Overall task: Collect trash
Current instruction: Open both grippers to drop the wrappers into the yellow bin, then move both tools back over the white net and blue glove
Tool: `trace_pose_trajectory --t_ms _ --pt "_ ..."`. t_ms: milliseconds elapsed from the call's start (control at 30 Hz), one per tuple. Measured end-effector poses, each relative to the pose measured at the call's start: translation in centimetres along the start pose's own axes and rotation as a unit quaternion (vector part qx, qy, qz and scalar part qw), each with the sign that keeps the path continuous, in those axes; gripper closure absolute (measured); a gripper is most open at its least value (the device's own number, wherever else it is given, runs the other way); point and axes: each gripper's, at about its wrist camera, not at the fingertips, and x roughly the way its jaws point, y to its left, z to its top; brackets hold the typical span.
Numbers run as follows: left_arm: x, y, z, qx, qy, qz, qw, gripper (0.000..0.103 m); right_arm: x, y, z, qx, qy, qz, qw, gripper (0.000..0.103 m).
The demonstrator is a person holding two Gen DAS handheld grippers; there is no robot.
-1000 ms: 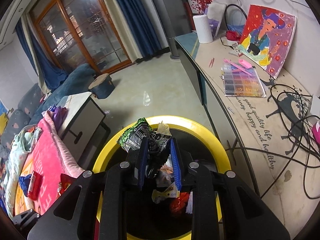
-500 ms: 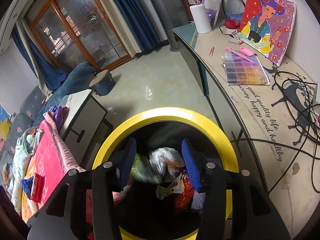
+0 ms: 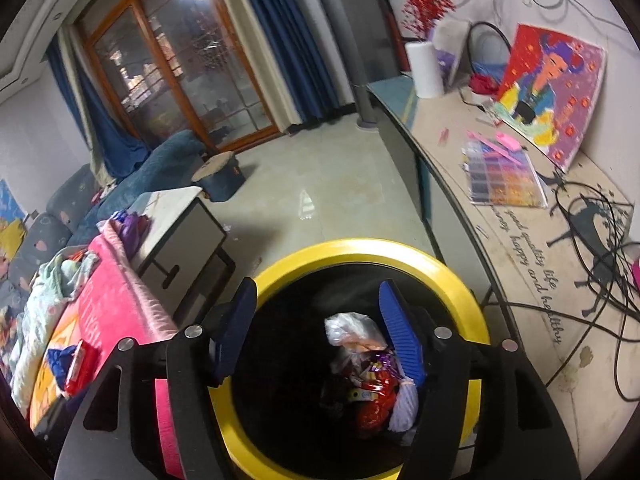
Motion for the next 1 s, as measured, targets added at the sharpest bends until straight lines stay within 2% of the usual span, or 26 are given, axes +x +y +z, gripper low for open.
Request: trace_pose_trajectory --t_ms 167,367,667,1000 --pt "-3.0 2.2 0.4 -0.018 -0.041 0.042 0.9981 0.011 -1.3 3.3 -0.4 -0.035 -0.008 0.033 0.999 0.040" --pt "-6.5 5.1 0.5 -0.047 -0.086 0.088 0.9913 0.011 -2.9 8.3 -1.8 -0.099 -0.011 0.079 0.992 0.038" --pt "-10.5 9.4 0.3 -0.091 -0.113 0.145 0.9788 0.011 -5.3 14.0 -3.7 -0.180 -0.021 0.140 0.973 0.035" --pt "-13.5 12.8 -0.7 -0.122 -0.130 0.189 0.9655 0.011 -6.0 18.8 -5.1 -0.239 -0.012 0.172 0.956 0.035"
